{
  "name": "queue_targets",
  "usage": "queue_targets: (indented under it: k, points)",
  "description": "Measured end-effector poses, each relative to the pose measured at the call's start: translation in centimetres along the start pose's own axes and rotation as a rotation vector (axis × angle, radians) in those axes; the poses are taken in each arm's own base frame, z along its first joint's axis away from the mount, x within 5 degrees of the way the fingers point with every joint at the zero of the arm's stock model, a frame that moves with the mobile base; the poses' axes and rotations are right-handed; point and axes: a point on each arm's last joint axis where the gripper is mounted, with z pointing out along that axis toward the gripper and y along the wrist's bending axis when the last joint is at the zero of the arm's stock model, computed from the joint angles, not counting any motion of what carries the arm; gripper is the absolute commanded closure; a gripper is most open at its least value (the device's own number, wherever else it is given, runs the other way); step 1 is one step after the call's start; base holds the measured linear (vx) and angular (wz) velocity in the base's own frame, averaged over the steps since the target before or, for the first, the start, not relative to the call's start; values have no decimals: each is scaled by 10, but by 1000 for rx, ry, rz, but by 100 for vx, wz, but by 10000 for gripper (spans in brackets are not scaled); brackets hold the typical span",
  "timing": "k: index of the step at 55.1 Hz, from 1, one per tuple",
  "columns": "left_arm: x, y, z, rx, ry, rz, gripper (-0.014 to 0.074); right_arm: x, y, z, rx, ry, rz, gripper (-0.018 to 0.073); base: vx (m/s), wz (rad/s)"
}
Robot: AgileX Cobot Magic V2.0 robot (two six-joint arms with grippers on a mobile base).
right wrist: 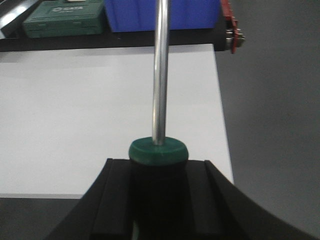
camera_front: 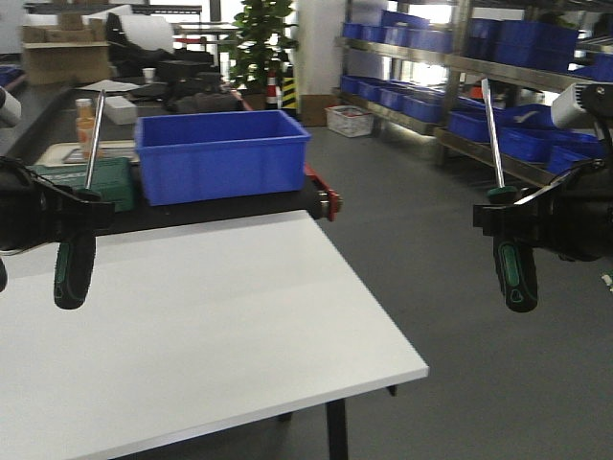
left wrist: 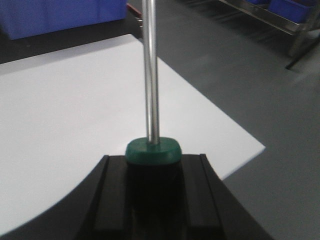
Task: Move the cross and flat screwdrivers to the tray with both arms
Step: 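Hold both screwdrivers upright while the base turns away from the table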
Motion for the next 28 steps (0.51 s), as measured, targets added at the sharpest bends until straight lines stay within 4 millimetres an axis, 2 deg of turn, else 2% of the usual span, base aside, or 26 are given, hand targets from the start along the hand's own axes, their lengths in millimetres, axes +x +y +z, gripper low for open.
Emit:
queue_targets:
  k: [28]
  points:
    - [0, 0, 0, 0, 0, -1, 594, 0, 0, 0, 1, 0, 0, 567, -8, -72]
